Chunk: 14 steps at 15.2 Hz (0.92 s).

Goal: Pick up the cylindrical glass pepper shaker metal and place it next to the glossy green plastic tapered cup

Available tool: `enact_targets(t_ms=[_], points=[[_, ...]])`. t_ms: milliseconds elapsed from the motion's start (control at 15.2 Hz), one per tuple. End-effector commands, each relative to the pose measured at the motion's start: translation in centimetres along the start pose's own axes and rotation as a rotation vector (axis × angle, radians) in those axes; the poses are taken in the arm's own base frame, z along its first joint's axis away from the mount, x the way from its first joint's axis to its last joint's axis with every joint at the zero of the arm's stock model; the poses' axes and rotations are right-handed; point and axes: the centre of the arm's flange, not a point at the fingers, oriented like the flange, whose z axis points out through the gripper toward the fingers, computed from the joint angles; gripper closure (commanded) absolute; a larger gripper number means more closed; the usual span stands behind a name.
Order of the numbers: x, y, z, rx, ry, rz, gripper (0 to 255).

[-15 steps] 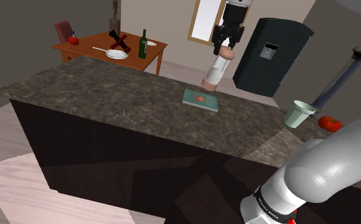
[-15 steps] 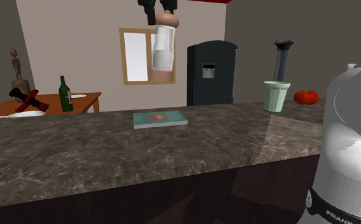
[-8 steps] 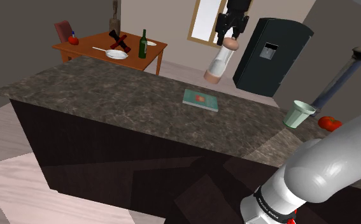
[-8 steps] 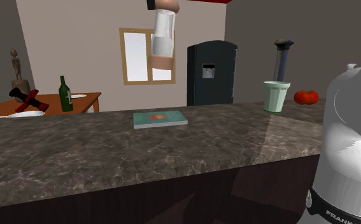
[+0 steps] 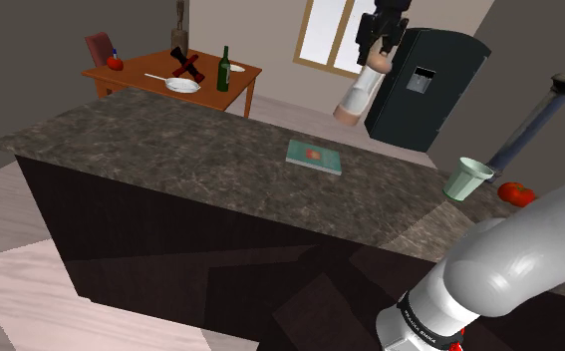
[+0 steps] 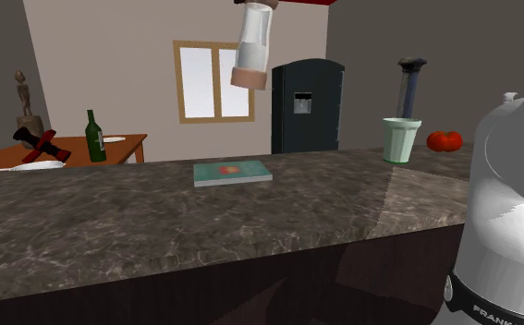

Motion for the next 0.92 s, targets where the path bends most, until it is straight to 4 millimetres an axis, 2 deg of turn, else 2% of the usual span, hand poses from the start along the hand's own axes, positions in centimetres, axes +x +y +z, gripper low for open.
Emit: enact_targets(t_ms=[0,858], points=[[-1.5,2.2,-0.1,0.000,0.000,-0.001,255],[-10.7,16.7,1.4,0.000,0.000,-0.001,255]])
